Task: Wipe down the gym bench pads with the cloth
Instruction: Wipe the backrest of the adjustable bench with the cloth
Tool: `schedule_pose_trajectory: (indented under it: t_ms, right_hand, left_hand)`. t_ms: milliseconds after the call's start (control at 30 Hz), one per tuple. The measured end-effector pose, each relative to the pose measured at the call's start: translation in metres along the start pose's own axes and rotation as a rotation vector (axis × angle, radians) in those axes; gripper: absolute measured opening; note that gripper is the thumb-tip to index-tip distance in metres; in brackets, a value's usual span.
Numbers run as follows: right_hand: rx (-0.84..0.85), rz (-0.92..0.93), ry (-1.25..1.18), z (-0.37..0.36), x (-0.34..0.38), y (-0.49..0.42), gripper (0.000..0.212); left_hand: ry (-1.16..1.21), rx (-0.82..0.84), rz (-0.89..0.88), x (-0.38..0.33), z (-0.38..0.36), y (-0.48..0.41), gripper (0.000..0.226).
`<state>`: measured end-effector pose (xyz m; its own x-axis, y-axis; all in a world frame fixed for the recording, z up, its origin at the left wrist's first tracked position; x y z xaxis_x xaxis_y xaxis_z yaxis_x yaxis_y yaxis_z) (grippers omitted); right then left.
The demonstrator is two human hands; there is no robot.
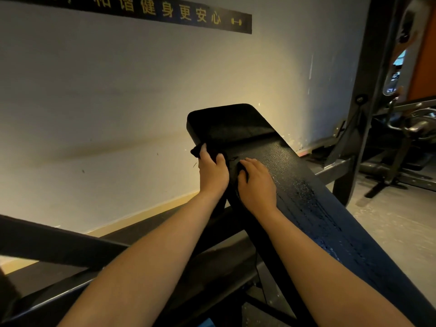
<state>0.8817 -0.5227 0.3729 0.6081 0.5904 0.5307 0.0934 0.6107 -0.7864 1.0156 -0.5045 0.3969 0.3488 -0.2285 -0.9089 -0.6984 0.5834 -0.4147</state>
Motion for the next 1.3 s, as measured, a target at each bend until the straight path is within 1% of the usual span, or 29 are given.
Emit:
schedule_pose_trajectory:
  t_ms: [133,267,333,433,500,533,600,667,733,800,833,867,933,967,1033,1100,1167,1233,1300]
  right_hand:
    - [-0.002,-0.002,-0.008,-0.001,-0.002,0.001,0.038]
    - [-0.028,0.017,-0.05,0.006,0.003,0.007,0.039]
    - [-0.019,0.081,-0.079,0.011,0.013,0.012,0.042]
    - [0.047,0.225,-0.169,0.014,0.037,0.024,0.042]
    - [0.099,0.217,-0.317,0.015,0.052,0.026,0.043]
    - [0.112,0.215,-0.38,0.014,0.058,0.025,0.047]
    - [0.083,0.231,-0.43,0.015,0.069,0.021,0.053]
    - [0.024,0.205,-0.417,0.015,0.071,0.014,0.057]
    - [-0.038,0.161,-0.365,0.018,0.065,0.004,0.056]
    - [-0.134,0.12,-0.239,0.024,0.046,-0.01,0.057]
    - [-0.159,0.082,-0.167,0.026,0.031,-0.019,0.058]
    - [-0.15,0.037,-0.093,0.027,0.014,-0.027,0.059]
    - [-0.064,-0.056,0.003,0.023,-0.016,-0.037,0.059]
    - [-0.026,-0.094,0.01,0.021,-0.025,-0.038,0.059]
    - [-0.002,-0.109,-0.018,0.015,-0.024,-0.035,0.053]
    - [-0.001,-0.065,-0.041,0.008,-0.005,-0.028,0.043]
    - [0.02,0.038,-0.054,-0.001,0.02,-0.018,0.039]
    - [0.058,0.16,-0.07,-0.007,0.036,-0.01,0.04]
    - [0.105,0.259,-0.07,-0.008,0.035,-0.01,0.044]
  left_hand:
    - [-0.035,-0.031,-0.008,0.013,0.001,0.029,0.06]
    - [-0.042,0.044,0.03,0.029,0.013,0.058,0.053]
    - [-0.013,0.074,0.047,0.03,0.02,0.066,0.048]
    - [0.135,0.033,0.074,0.018,0.033,0.064,0.04]
    - [0.289,0.008,0.093,0.003,0.038,0.058,0.037]
    - [0.357,0.025,0.118,-0.005,0.039,0.056,0.037]
    - [0.472,0.091,0.175,-0.014,0.037,0.053,0.035]
    - [0.489,0.148,0.185,-0.015,0.031,0.047,0.031]
    - [0.393,0.16,0.153,-0.013,0.028,0.04,0.031]
    - [0.288,0.13,0.114,-0.003,0.024,0.027,0.044]
    - [0.244,0.128,0.135,0.003,0.021,0.023,0.051]
    - [0.208,0.144,0.181,0.01,0.017,0.022,0.056]
    - [0.197,0.227,0.258,0.023,0.007,0.027,0.06]
    - [0.215,0.258,0.272,0.027,0.003,0.031,0.059]
    - [0.238,0.269,0.264,0.029,-0.002,0.036,0.057]
    - [0.247,0.264,0.232,0.029,-0.003,0.035,0.056]
    - [0.28,0.258,0.2,0.029,-0.004,0.034,0.058]
    - [0.259,0.244,0.174,0.03,-0.003,0.033,0.061]
    - [0.237,0.242,0.145,0.031,-0.002,0.032,0.06]
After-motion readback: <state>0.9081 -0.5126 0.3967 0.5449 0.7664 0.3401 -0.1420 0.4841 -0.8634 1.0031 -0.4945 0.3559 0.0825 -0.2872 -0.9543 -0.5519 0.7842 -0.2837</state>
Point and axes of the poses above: each hand's wrist, its own y-axis away from the middle knuckle, its own z-axis out of the back of the hand, x = y × z, the point moved 6 cm from there along -y, towards the middle knuckle, and after that the axes turned 14 degrees about -x, right-handed, at the moved point
